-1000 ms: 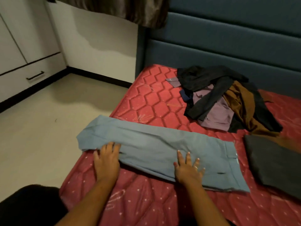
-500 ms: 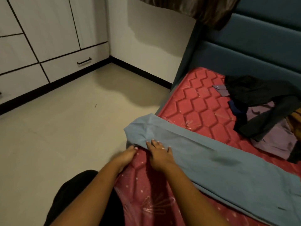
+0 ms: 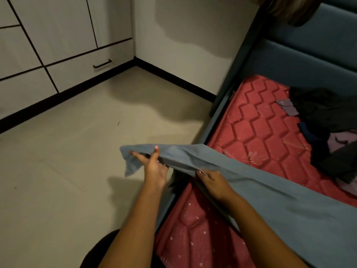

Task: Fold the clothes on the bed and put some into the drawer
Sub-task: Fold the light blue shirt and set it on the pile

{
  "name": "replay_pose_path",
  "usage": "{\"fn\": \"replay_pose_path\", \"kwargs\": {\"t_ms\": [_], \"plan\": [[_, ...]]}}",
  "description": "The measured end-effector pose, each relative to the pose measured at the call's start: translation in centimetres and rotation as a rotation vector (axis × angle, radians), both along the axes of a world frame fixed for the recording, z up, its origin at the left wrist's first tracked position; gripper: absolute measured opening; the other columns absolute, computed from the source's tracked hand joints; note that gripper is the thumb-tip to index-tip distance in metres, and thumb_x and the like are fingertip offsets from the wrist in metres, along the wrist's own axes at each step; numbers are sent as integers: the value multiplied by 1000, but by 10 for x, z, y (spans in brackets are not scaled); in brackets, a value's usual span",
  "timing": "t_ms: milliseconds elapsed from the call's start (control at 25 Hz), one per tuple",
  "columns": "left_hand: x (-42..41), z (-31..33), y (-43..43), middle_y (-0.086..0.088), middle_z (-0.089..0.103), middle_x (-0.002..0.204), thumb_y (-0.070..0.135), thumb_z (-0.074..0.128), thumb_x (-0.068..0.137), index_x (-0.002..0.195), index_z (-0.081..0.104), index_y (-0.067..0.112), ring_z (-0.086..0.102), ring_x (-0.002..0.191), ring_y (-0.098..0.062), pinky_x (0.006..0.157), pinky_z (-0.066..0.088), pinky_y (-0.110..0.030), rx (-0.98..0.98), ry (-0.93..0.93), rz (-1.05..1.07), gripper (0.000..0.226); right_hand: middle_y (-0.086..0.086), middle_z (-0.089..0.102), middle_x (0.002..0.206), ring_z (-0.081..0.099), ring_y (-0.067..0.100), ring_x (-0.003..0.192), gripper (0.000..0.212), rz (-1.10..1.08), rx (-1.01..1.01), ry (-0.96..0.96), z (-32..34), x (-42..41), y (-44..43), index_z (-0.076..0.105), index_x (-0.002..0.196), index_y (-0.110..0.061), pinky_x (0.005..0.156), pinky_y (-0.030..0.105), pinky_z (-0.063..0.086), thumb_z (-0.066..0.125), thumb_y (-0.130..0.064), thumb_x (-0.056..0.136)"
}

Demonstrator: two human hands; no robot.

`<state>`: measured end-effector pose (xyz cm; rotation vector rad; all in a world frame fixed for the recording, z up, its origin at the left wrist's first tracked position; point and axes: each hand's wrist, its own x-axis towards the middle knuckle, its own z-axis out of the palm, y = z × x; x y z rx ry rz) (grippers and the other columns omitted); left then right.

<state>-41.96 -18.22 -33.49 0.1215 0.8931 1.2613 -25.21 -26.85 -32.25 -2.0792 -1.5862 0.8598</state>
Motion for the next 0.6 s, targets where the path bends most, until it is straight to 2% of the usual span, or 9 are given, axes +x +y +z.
{"fn": "replay_pose_path", "kwargs": {"t_ms": [80, 160, 240, 280, 320, 360, 440, 520, 600], "plan": [[-21, -6, 17, -4, 30, 152, 5, 57, 94, 145, -10, 54, 50, 123, -28, 84, 53, -44, -57, -66, 160, 97, -8, 64, 85, 59, 14, 87, 36, -91, -64, 189, -1, 3, -1, 66, 75, -45, 88, 35, 46, 38, -59, 95], [-34, -9, 27, -12, 32, 150, 0, 59, 92, 147, -14, 47, 53, 119, -28, 78, 54, -40, -151, -85, 283, 102, -1, 66, 95, 58, 17, 93, 53, -152, -146, 403, -2, 3, -2, 68, 86, -29, 89, 32, 43, 38, -73, 87], [-33, -8, 22, -10, 40, 143, 7, 58, 94, 153, -4, 28, 52, 120, -30, 87, 51, -43, -295, -38, 196, 88, -9, 62, 115, 53, 9, 113, 61, -113, -158, 494, 5, 0, -3, 68, 110, -29, 97, 23, 35, 33, -72, 86], [-26, -9, 14, -9, 46, 135, 17, 55, 97, 151, 15, 17, 52, 118, -32, 91, 48, -45, -348, -29, 18, 68, -15, 57, 127, 47, 6, 124, 57, -69, -171, 461, 11, -3, -3, 64, 121, -31, 100, 16, 29, 29, -64, 92], [-18, -11, 6, -13, 51, 130, 30, 51, 98, 145, 31, 5, 55, 112, -34, 91, 46, -45, -370, -51, -186, 56, -20, 48, 138, 38, 6, 132, 48, 1, -203, 338, 16, -7, -4, 57, 130, -37, 103, 14, 24, 27, -56, 98], [-11, -15, -2, -17, 56, 124, 41, 48, 98, 133, 44, 4, 58, 101, -34, 89, 44, -44, -390, -82, -324, 51, -23, 34, 147, 29, 10, 137, 42, 86, -243, 101, 16, -12, -6, 47, 136, -46, 106, 20, 19, 25, -52, 101], [-3, -27, -11, -20, 61, 114, 45, 50, 96, 129, 50, -1, 59, 87, -31, 84, 47, -42, -416, -112, -393, 56, -24, 12, 157, 17, 19, 139, 42, 205, -250, -367, 8, -23, -12, 29, 139, -59, 108, 41, 15, 17, -59, 98], [-3, -32, -11, -18, 59, 125, 44, 55, 94, 132, 50, 1, 60, 98, -28, 80, 50, -41, -418, -78, -379, 57, -18, 8, 160, 16, 23, 142, 57, 220, -153, -597, -3, -34, -23, 20, 143, -58, 105, 50, 14, 4, -65, 88], [-8, -34, -12, -9, 48, 142, 52, 50, 94, 139, 45, 10, 53, 118, -29, 87, 47, -44, -417, 9, -442, 62, -12, 26, 157, 28, 25, 142, 60, 203, -71, -667, -14, -42, -31, 32, 142, -51, 104, 55, 12, 9, -62, 88]]}}
